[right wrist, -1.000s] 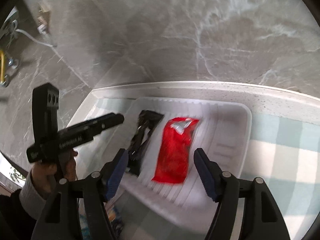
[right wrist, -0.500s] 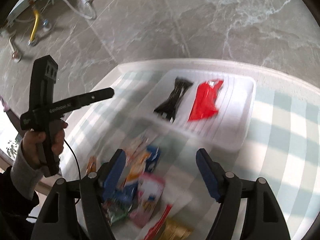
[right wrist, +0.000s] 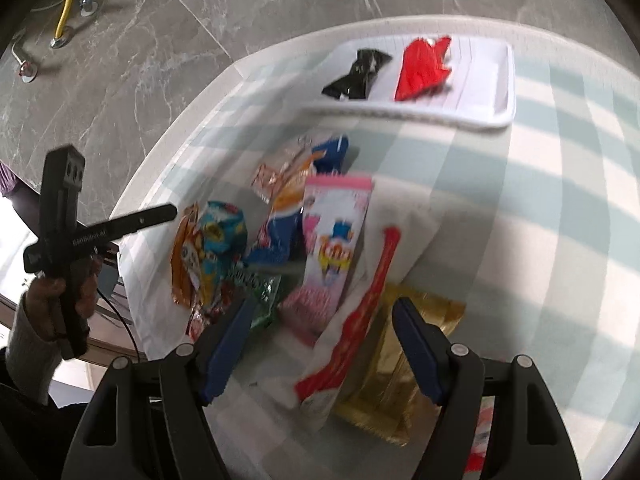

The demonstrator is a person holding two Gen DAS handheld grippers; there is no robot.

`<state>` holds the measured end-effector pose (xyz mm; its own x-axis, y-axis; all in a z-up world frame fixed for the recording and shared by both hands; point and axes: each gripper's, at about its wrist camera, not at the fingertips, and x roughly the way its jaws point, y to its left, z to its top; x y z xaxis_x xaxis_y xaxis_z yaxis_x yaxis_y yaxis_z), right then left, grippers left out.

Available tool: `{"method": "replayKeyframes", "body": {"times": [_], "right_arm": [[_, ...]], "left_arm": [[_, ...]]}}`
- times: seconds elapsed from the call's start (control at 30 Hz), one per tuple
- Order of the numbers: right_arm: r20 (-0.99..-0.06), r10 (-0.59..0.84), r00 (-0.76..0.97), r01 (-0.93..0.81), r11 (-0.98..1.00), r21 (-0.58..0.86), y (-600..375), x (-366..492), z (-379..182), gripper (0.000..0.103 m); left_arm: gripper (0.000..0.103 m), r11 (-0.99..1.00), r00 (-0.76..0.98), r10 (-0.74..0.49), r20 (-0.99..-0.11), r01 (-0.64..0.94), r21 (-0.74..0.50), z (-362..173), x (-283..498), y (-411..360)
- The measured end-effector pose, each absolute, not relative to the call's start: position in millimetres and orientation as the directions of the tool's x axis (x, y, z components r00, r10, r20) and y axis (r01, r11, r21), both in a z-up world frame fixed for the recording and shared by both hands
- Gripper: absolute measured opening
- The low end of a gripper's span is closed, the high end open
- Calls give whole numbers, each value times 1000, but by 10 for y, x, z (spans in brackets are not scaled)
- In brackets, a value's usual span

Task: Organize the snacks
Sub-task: 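Grasp the orange bar with the left tool while the right tool grasps the white-red packet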

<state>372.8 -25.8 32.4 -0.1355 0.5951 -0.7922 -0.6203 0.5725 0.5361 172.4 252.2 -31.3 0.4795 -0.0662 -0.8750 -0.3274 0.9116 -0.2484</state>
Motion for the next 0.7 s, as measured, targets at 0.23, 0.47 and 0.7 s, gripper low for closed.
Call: {"method": "replayKeyframes", "body": {"times": [0.23, 0.47, 0.7], "right_arm": [[-807, 575, -136, -596, 603, 530, -250, 3715, 202, 76], [-839, 532, -114, -606, 632, 483, -208, 3775, 152, 75], [-857, 501, -121, -613, 642, 461, -69, 3796, 105, 82]], "left_arm": [[45, 905, 465, -74, -882, -339, -255, -392, 1747, 2554], [45, 902, 446, -80, -892, -349, -255, -504, 1772, 2586], [45, 899, 422, -76, -903, -363, -245, -667, 1826, 2591]]}}
